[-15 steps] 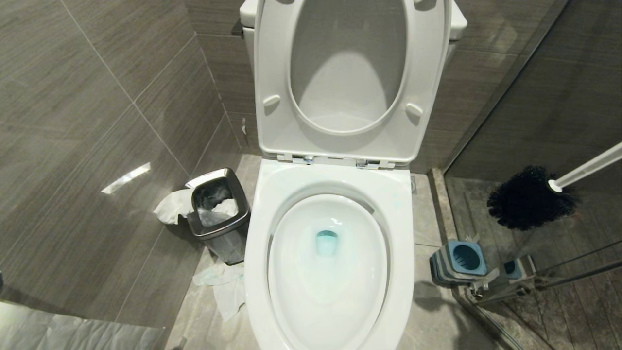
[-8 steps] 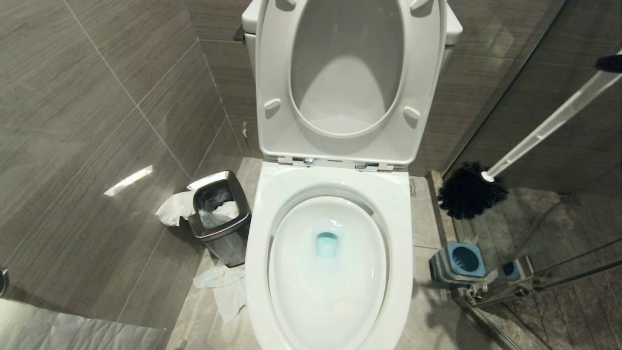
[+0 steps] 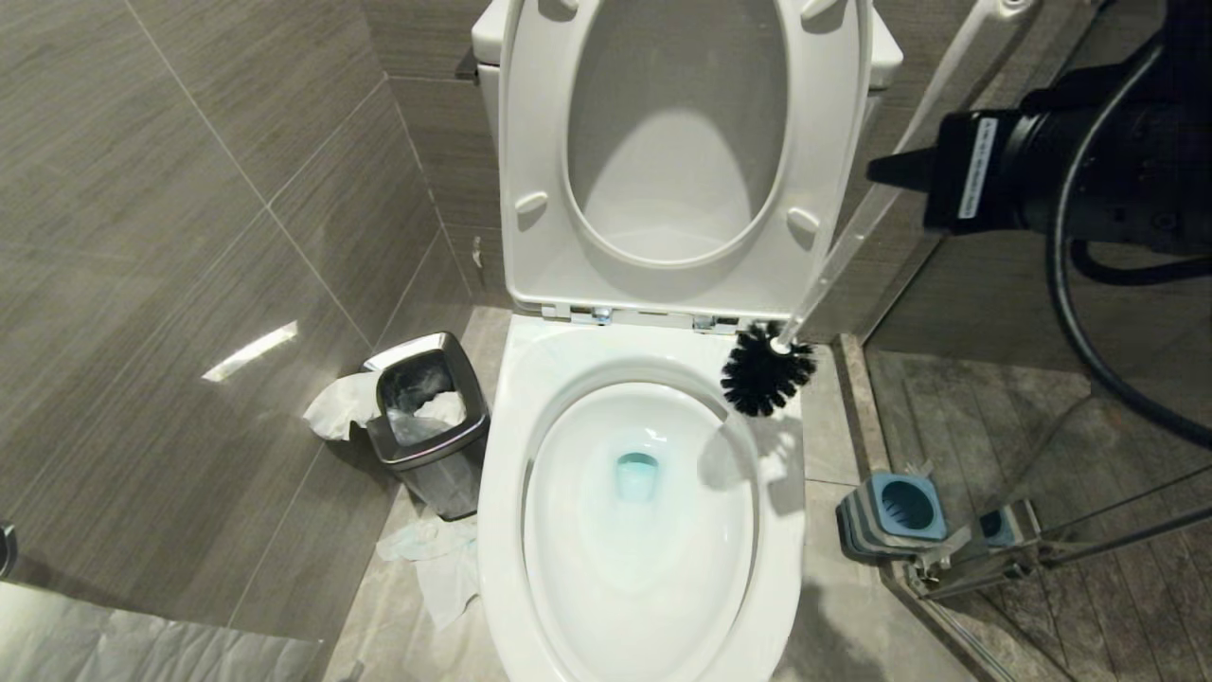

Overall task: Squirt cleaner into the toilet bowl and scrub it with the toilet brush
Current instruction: Scrub the toilet bowl

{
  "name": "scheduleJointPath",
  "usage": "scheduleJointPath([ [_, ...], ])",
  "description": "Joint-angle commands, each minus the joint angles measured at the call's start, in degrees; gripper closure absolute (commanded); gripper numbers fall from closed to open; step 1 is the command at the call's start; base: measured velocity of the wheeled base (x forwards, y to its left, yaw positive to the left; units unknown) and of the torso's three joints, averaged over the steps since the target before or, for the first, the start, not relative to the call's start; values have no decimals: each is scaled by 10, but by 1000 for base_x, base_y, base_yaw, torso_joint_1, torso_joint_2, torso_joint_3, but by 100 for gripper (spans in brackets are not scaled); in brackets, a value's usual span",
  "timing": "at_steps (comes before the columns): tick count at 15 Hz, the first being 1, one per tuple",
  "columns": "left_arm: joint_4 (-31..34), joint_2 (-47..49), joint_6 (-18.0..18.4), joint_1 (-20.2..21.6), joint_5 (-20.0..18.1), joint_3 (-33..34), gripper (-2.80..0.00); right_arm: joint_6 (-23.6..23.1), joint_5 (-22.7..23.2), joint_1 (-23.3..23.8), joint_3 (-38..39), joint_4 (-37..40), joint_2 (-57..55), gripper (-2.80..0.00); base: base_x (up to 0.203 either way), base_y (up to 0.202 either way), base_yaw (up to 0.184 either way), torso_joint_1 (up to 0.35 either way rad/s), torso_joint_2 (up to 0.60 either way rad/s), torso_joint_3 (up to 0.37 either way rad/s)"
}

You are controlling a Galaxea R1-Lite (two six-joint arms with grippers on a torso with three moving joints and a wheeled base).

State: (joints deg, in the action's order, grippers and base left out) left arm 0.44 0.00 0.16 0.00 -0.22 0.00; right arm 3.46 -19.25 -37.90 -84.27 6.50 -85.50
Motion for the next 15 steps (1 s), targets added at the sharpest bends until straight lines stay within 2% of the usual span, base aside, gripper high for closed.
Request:
scheduleJointPath([
  [1, 0, 0, 0, 0, 0, 2, 0, 7, -18, -41, -4, 0, -30, 0, 0, 0, 0, 0, 0, 0],
  [4, 0, 0, 0, 0, 0, 2, 0, 13, -45, -54, -18, -6, -78, 0, 0, 0, 0, 0, 0, 0],
  [9, 0, 0, 0, 0, 0, 2, 0, 14, -79, -68, -14, -77, -156, 0, 0, 0, 0, 0, 0, 0],
  [12, 0, 0, 0, 0, 0, 2, 0, 16, -81, -79, -4, -81, -179, 0, 0, 0, 0, 0, 0, 0],
  [15, 0, 0, 0, 0, 0, 2, 0, 40, -99, -94, 19, -84, -191, 0, 0, 0, 0, 0, 0, 0],
])
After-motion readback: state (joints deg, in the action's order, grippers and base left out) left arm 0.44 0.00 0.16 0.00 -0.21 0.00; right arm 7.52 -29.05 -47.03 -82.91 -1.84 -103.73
